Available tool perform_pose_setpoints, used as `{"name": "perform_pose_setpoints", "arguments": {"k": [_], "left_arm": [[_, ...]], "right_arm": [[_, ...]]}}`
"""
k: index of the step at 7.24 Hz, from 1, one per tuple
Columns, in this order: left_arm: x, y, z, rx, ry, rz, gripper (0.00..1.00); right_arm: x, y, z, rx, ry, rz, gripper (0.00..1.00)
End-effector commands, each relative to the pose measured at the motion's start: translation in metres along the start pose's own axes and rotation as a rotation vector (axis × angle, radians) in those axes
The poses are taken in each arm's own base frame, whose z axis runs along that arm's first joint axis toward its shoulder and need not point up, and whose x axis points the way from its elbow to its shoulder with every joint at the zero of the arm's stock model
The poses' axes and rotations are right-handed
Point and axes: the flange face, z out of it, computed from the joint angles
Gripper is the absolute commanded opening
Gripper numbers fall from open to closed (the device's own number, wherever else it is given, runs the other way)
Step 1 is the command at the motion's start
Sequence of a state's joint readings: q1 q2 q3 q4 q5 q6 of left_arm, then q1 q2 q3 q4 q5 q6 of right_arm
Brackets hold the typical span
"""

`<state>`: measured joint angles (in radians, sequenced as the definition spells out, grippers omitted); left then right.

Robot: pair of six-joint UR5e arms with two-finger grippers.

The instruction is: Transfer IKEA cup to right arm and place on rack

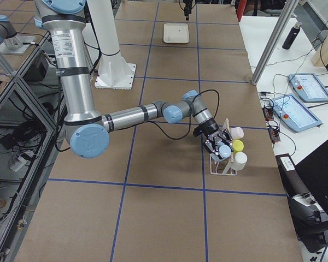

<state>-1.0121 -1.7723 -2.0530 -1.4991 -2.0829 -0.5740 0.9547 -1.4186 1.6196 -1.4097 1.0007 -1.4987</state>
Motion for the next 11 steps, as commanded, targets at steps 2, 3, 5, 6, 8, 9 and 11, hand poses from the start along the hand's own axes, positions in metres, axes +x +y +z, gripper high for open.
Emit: {"name": "perform_pose_setpoints", "arguments": {"k": [2,3,5,6,8,9,11], "left_arm": [[0.004,-0.002,-0.001,0.004,0.005,-0.020,1.00],[0.003,-0.001,-0.001,0.002,0.005,-0.021,1.00],[0.004,-0.002,-0.001,0.003,0.006,-0.022,1.00],[0.004,-0.002,-0.001,0.003,0.006,-0.022,1.00],[0.003,-0.001,-0.001,0.002,0.005,-0.022,1.00],[0.003,-0.001,0.000,0.000,0.006,-0.023,1.00],[0.002,0.000,0.000,-0.001,0.005,-0.024,1.00]], "right_arm": [[0.000,0.007,-0.001,-0.049,0.003,-0.026,0.49],[0.000,0.009,0.000,-0.072,0.002,-0.039,0.49],[-0.002,0.009,0.002,-0.126,-0.001,-0.049,0.49],[0.000,0.007,0.001,-0.127,0.003,-0.049,0.49],[0.002,0.001,-0.003,-0.124,0.011,-0.050,0.49],[0.003,-0.002,-0.005,-0.121,0.015,-0.051,0.49],[0.002,-0.007,-0.004,-0.164,0.015,-0.070,0.49]]}}
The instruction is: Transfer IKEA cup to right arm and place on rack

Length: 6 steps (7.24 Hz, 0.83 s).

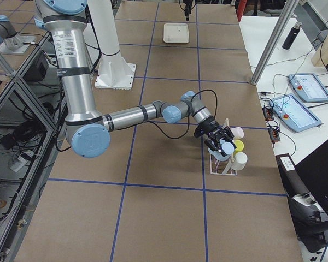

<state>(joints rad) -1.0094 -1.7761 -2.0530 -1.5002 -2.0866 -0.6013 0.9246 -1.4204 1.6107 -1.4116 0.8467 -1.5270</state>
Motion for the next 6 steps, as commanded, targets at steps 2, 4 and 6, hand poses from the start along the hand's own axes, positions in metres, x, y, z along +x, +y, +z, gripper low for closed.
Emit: {"name": "perform_pose_setpoints", "arguments": {"k": [2,4,6], "left_arm": [[-0.0004,0.0011,-0.0003,-0.001,0.001,0.000,1.00],[-0.0001,0.0011,-0.0004,-0.001,0.003,0.001,1.00],[0.0002,0.0012,-0.0011,0.000,0.004,0.000,1.00]], "right_arm": [[0.0006,-0.0122,0.0003,-0.034,0.001,-0.023,0.49],[0.0015,-0.0152,-0.0018,-0.032,0.004,-0.024,0.51],[0.0041,-0.0144,-0.0044,-0.028,0.011,-0.015,0.69]]}}
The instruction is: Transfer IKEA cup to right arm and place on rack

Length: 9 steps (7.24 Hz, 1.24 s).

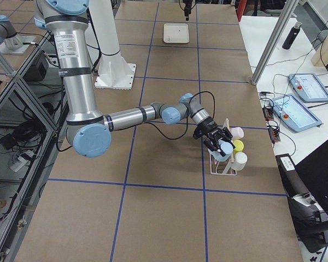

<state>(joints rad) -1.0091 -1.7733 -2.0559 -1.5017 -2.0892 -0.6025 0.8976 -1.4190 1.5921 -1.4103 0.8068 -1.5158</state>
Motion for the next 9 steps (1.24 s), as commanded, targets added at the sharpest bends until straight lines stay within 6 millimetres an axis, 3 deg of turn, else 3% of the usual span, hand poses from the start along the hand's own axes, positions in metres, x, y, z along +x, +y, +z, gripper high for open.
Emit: {"name": "perform_pose_setpoints", "arguments": {"k": [1,6,8,9], "left_arm": [[0.000,0.000,-0.001,0.001,0.001,0.000,1.00],[0.001,0.000,0.000,0.000,0.001,0.001,1.00],[0.001,0.000,-0.002,0.003,0.002,0.002,1.00],[0.000,0.001,-0.001,0.002,0.001,0.004,1.00]], "right_arm": [[0.003,0.003,-0.003,0.004,0.013,0.014,0.98],[0.006,0.006,-0.007,0.008,0.031,0.030,0.98],[0.012,0.043,-0.031,0.094,0.082,0.109,0.99],[0.005,0.079,-0.032,0.199,0.091,0.185,0.99]]}}
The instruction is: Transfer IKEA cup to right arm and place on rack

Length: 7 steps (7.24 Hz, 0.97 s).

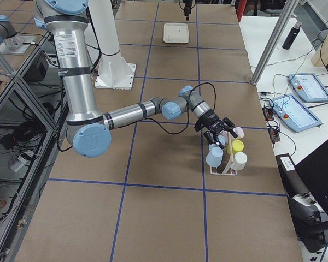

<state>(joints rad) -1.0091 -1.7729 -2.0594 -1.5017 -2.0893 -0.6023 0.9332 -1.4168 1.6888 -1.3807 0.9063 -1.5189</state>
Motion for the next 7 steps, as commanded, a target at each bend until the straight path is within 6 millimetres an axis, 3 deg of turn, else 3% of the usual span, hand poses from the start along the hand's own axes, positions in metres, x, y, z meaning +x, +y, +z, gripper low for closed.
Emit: {"name": "perform_pose_setpoints", "arguments": {"k": [1,2,4,5,7], "left_arm": [[0.001,0.001,-0.002,0.000,0.004,0.005,1.00],[0.002,0.004,-0.011,0.014,0.010,0.016,1.00],[-0.017,0.022,-0.012,-0.004,-0.009,0.079,1.00],[-0.050,0.026,-0.016,-0.006,-0.042,0.126,1.00],[-0.118,0.035,-0.030,-0.008,-0.102,0.197,1.00]], "right_arm": [[-0.010,0.071,-0.004,0.235,0.009,0.160,0.99],[-0.027,0.105,0.008,0.347,-0.017,0.279,0.99],[-0.062,0.132,0.027,0.607,-0.146,0.590,1.00],[-0.079,0.137,0.032,0.755,-0.244,0.712,1.00],[-0.094,0.144,0.036,0.818,-0.321,0.802,0.99]]}}
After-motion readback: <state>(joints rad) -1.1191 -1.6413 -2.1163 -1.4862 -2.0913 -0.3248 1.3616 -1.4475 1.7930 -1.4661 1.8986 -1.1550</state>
